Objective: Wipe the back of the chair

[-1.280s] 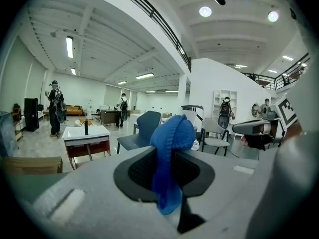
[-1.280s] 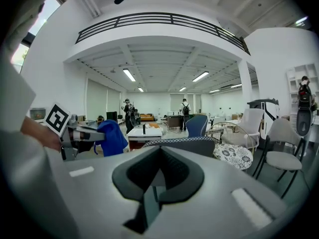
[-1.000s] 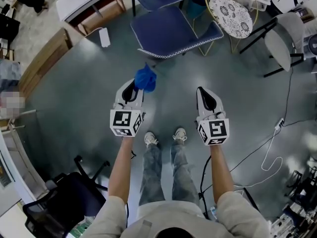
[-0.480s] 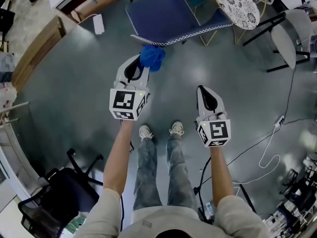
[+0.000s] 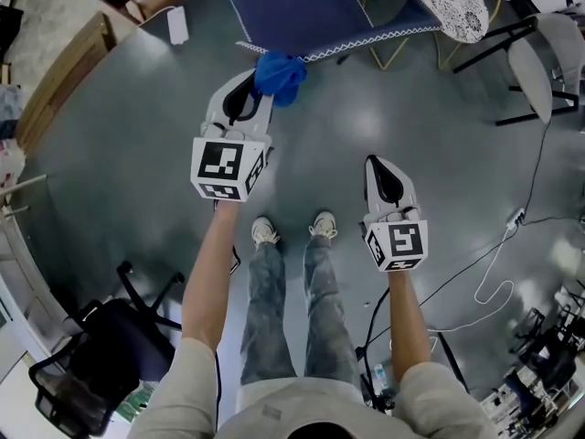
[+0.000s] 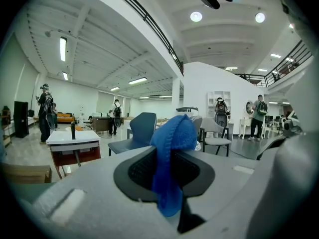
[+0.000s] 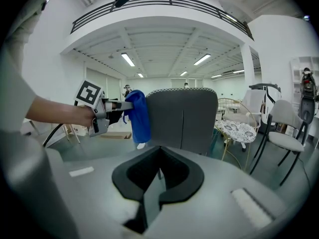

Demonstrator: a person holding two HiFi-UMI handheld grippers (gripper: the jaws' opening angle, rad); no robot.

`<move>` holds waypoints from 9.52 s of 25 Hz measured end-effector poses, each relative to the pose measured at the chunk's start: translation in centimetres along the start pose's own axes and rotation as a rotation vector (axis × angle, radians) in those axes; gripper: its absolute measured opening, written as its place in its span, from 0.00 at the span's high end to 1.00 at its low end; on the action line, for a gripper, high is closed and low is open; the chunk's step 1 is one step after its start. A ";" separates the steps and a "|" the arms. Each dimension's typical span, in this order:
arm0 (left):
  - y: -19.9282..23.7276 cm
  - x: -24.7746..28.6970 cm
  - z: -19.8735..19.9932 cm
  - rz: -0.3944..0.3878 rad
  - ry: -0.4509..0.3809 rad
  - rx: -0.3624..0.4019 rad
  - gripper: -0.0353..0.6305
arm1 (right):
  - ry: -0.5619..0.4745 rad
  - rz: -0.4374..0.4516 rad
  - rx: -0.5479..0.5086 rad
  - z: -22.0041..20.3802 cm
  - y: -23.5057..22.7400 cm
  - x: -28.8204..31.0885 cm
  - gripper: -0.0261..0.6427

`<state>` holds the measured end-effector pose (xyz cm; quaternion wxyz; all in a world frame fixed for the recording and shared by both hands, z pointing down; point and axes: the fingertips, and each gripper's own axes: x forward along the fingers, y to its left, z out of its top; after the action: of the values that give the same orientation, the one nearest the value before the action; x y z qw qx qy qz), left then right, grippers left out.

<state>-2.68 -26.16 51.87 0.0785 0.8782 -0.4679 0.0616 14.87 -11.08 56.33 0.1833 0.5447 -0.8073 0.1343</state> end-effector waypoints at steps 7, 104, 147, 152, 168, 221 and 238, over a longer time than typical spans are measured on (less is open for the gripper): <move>5.7 -1.1 -1.2 0.080 0.017 0.011 0.84 | 0.010 0.012 -0.014 -0.5 0.7 -0.1 0.96; 6.0 4.7 -10.7 0.042 0.055 0.000 0.84 | -0.019 0.016 -0.034 0.1 1.6 14.1 0.96; 2.9 0.6 -12.1 0.014 0.073 -0.015 0.84 | -0.039 -0.072 -0.063 -1.1 -1.8 9.4 0.96; 1.3 0.7 -6.3 0.004 -0.023 0.009 0.84 | -0.038 -0.069 -0.071 -1.1 -2.0 8.7 0.96; 1.2 3.0 -5.7 -0.004 -0.073 0.016 0.84 | -0.013 -0.059 -0.061 -2.4 -2.6 9.6 0.96; 1.7 -3.5 -13.2 0.065 0.132 -0.159 0.84 | 0.005 -0.042 -0.045 -2.2 -1.0 8.2 0.96; 0.5 -11.3 -0.3 0.118 0.083 -0.163 0.84 | -0.047 -0.038 0.044 6.6 -0.7 0.6 0.96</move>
<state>-9.39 -17.19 50.17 0.1652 0.8366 -0.5184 0.0644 14.37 -14.57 50.66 0.1548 0.5667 -0.7978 0.1358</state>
